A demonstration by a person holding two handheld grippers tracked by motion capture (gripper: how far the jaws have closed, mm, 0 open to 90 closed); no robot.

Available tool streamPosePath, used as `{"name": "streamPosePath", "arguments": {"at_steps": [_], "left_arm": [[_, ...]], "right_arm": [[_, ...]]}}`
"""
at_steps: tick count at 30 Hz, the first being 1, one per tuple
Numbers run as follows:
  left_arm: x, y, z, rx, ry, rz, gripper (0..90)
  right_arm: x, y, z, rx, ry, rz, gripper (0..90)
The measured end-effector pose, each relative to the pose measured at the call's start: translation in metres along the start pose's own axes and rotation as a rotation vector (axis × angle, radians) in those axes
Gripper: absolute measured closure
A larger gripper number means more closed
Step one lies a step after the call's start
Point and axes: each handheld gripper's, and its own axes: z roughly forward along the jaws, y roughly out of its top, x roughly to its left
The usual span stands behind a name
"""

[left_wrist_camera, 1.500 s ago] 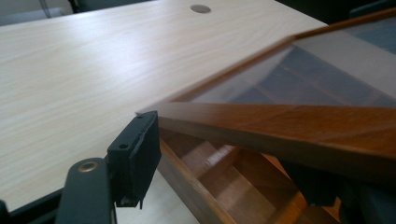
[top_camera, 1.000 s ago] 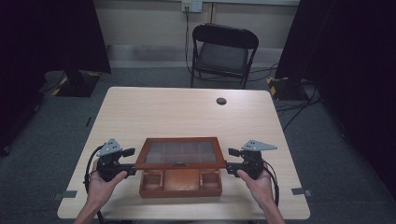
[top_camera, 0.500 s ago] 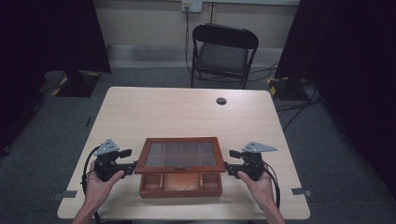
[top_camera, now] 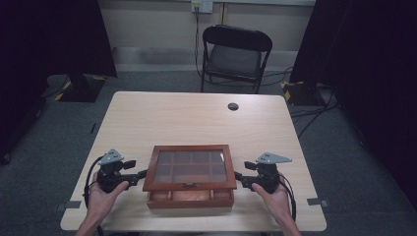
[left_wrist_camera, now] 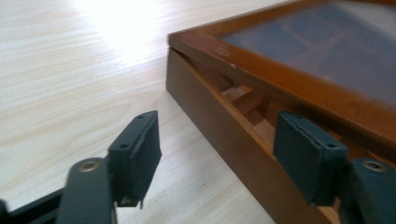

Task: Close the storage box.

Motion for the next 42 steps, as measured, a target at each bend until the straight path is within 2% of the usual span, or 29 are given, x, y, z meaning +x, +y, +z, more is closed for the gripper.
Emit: {"name": "streamPosePath", "arguments": {"at_steps": [2, 3, 5, 8, 13, 18, 21, 28, 31, 34, 35, 38, 39, 42], "left_arm": [[0.000, 0.001, -0.001, -0.015, 0.014, -0.003, 33.2], [-0.002, 0.004, -0.002, -0.023, 0.014, 0.012, 31.9], [-0.006, 0.006, -0.001, -0.006, 0.020, 0.041, 30.6], [-0.006, 0.003, 0.001, -0.002, 0.011, 0.033, 30.0], [0.002, 0.003, -0.001, 0.010, 0.033, 0.031, 27.7], [0.010, 0.003, -0.002, 0.017, 0.060, 0.016, 24.7], [0.018, 0.000, -0.005, 0.048, 0.093, 0.019, 24.7], [0.029, -0.004, -0.012, 0.053, 0.124, -0.011, 24.2], [0.038, -0.006, -0.017, 0.058, 0.161, -0.018, 23.6], [0.042, -0.007, -0.019, 0.063, 0.172, -0.035, 23.6], [0.048, -0.008, -0.021, 0.075, 0.199, -0.043, 23.5], [0.054, -0.010, -0.022, 0.086, 0.207, -0.048, 21.7], [0.059, -0.012, -0.024, 0.097, 0.222, -0.048, 21.1], [0.064, -0.017, -0.023, 0.123, 0.240, -0.053, 20.2]], "right_arm": [[-0.004, -0.002, -0.002, -0.031, 0.009, 0.033, 32.7], [-0.005, -0.001, -0.002, -0.036, 0.007, 0.038, 32.6], [-0.003, 0.000, -0.001, -0.025, 0.011, 0.025, 32.3], [-0.002, -0.001, -0.001, -0.027, 0.008, 0.018, 32.1], [-0.008, -0.001, -0.005, -0.037, -0.023, 0.034, 29.1], [-0.020, -0.003, -0.011, -0.043, -0.089, 0.070, 19.7], [-0.029, -0.006, -0.017, -0.041, -0.130, 0.087, 16.4], [-0.045, -0.018, -0.036, -0.034, -0.202, 0.124, 16.1], [-0.054, -0.024, -0.046, -0.032, -0.240, 0.143, 15.9], [-0.060, -0.030, -0.052, -0.034, -0.265, 0.167, 15.8], [-0.067, -0.035, -0.056, -0.018, -0.291, 0.181, 15.6], [-0.073, -0.041, -0.059, -0.004, -0.309, 0.197, 15.1], [-0.081, -0.049, -0.062, 0.017, -0.342, 0.217, 15.1], [-0.088, -0.058, -0.065, 0.039, -0.372, 0.243, 14.9]]}}
